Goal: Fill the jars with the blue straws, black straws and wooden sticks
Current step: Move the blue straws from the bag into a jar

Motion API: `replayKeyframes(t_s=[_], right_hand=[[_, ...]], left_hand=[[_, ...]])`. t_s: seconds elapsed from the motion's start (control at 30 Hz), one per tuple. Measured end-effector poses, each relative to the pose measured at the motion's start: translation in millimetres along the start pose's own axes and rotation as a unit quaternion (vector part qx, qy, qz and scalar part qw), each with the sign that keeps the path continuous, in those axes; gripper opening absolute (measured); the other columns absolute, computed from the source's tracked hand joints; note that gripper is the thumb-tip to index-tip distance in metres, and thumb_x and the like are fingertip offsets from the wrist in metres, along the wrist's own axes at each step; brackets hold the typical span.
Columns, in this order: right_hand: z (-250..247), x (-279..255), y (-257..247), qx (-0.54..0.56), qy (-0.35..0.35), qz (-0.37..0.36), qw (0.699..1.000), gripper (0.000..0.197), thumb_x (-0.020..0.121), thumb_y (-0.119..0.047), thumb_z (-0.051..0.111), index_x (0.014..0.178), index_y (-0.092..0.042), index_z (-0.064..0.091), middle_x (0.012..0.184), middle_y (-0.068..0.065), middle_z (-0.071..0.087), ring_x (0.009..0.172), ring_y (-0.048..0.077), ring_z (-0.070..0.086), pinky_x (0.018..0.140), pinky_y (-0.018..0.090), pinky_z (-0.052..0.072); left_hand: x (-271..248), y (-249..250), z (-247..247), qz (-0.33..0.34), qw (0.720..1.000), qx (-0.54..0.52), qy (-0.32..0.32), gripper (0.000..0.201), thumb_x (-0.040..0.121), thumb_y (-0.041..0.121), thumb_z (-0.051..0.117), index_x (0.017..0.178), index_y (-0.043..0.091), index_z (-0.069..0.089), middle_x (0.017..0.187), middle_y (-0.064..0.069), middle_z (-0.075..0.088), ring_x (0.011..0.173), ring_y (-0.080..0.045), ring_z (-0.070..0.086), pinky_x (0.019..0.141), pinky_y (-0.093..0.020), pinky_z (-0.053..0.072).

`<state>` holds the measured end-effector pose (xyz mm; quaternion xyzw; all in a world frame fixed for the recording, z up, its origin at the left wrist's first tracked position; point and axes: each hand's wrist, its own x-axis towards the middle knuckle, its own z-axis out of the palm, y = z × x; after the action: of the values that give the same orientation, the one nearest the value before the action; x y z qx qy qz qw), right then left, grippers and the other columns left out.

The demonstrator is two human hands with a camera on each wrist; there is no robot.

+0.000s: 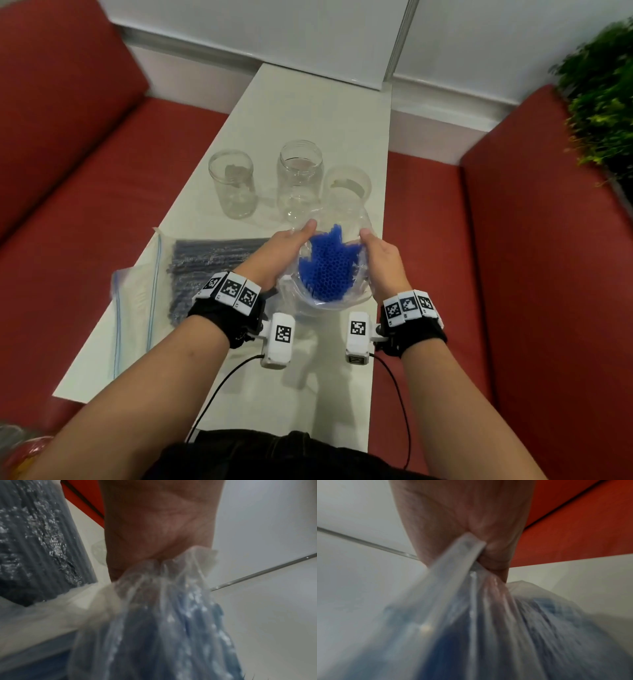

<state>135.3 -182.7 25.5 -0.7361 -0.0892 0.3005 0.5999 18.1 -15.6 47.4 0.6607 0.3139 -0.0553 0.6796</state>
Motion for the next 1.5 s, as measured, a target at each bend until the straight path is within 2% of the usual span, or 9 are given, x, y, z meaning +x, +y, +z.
replayKeyframes(t_s=[0.3, 0.5, 0.63, 0.73, 0.83, 1.0, 1.13, 1.3, 1.5], right_hand=[[2, 11, 25, -0.008, 0.035, 0.066, 0.997, 0.037, 0.104, -0.029, 0.05, 0.077, -0.01, 0.066, 0.066, 0.008, 0.065, 0.068, 0.026, 0.061, 0.073, 0.041, 0.052], [-3, 7, 34, 0.05, 0.057, 0.101, 0.992, 0.014, 0.106, -0.013, 0.046, 0.106, -0.004, 0.056, 0.092, 0.017, 0.063, 0.073, 0.023, 0.066, 0.072, 0.04, 0.059], [-1, 8, 34, -0.052, 0.039, 0.039, 0.997, 0.064, 0.103, -0.004, 0.042, 0.155, -0.035, 0.023, 0.1, 0.007, 0.055, 0.085, 0.028, 0.06, 0.084, 0.043, 0.054], [4, 1, 37, -0.271, -0.002, -0.055, 0.961, 0.091, 0.097, 0.006, 0.039, 0.156, -0.052, 0.001, 0.108, 0.011, 0.047, 0.076, 0.029, 0.053, 0.072, 0.029, 0.047], [9, -7, 42, -0.423, -0.014, -0.028, 0.905, 0.104, 0.089, 0.013, 0.037, 0.151, -0.06, -0.005, 0.15, 0.013, 0.025, 0.096, 0.034, 0.061, 0.087, 0.044, 0.054], [14, -11, 20, -0.532, -0.043, -0.077, 0.842, 0.119, 0.086, 0.007, 0.058, 0.151, -0.052, -0.022, 0.168, 0.01, -0.003, 0.149, 0.039, 0.02, 0.114, 0.059, 0.029], [27, -10, -3, -0.462, -0.194, -0.128, 0.856, 0.124, 0.074, -0.017, 0.08, 0.154, -0.051, -0.008, 0.169, -0.008, -0.002, 0.155, 0.027, -0.012, 0.119, 0.06, 0.005], [45, -13, 0, -0.277, -0.132, -0.177, 0.935, 0.06, 0.074, -0.018, 0.072, 0.128, -0.034, 0.051, 0.119, -0.005, 0.063, 0.119, 0.021, 0.058, 0.108, 0.052, 0.042], [59, -8, 12, -0.222, 0.02, -0.164, 0.961, 0.031, 0.082, -0.034, 0.074, 0.106, -0.038, 0.054, 0.09, -0.022, 0.064, 0.083, -0.012, 0.059, 0.072, 0.018, 0.045]], left_hand=[[13, -18, 0, -0.003, 0.996, -0.059, 0.065, 0.043, 0.093, 0.054, 0.054, 0.11, 0.018, 0.069, 0.108, -0.005, 0.072, 0.101, -0.024, 0.068, 0.093, -0.042, 0.051], [9, -34, -9, -0.055, 0.982, -0.138, -0.118, 0.048, 0.099, 0.049, 0.047, 0.129, 0.013, 0.058, 0.123, -0.013, 0.067, 0.112, -0.03, 0.065, 0.099, -0.05, 0.048], [10, -40, -12, -0.14, 0.975, -0.086, -0.147, 0.061, 0.094, 0.066, 0.039, 0.124, 0.019, 0.061, 0.118, -0.009, 0.07, 0.109, -0.03, 0.067, 0.091, -0.046, 0.053], [19, -50, -9, -0.118, 0.987, -0.086, -0.061, 0.044, 0.097, 0.043, 0.053, 0.112, 0.004, 0.067, 0.105, -0.014, 0.073, 0.093, -0.029, 0.072, 0.075, -0.041, 0.059], [23, -65, -11, -0.112, 0.992, -0.018, 0.06, 0.022, 0.098, 0.021, 0.052, 0.095, 0.002, 0.062, 0.095, -0.018, 0.062, 0.081, -0.031, 0.057, 0.076, -0.042, 0.048], [3, -62, -23, -0.07, 0.966, -0.249, 0.008, 0.027, 0.087, 0.032, 0.07, 0.096, 0.008, 0.075, 0.092, -0.015, 0.074, 0.081, -0.03, 0.072, 0.066, -0.036, 0.057], [-7, -48, -32, -0.057, 0.921, -0.377, -0.075, 0.031, 0.094, 0.036, 0.058, 0.105, 0.013, 0.075, 0.09, -0.008, 0.074, 0.078, -0.022, 0.072, 0.066, -0.031, 0.057], [-6, -38, -47, -0.079, 0.903, -0.409, -0.108, 0.041, 0.095, 0.042, 0.057, 0.116, 0.009, 0.07, 0.109, -0.013, 0.071, 0.099, -0.027, 0.068, 0.083, -0.041, 0.055], [-5, -49, -69, -0.086, 0.89, -0.375, -0.245, 0.078, 0.088, 0.072, 0.046, 0.143, 0.017, 0.047, 0.149, -0.017, 0.042, 0.136, -0.039, 0.042, 0.099, -0.06, 0.04]])
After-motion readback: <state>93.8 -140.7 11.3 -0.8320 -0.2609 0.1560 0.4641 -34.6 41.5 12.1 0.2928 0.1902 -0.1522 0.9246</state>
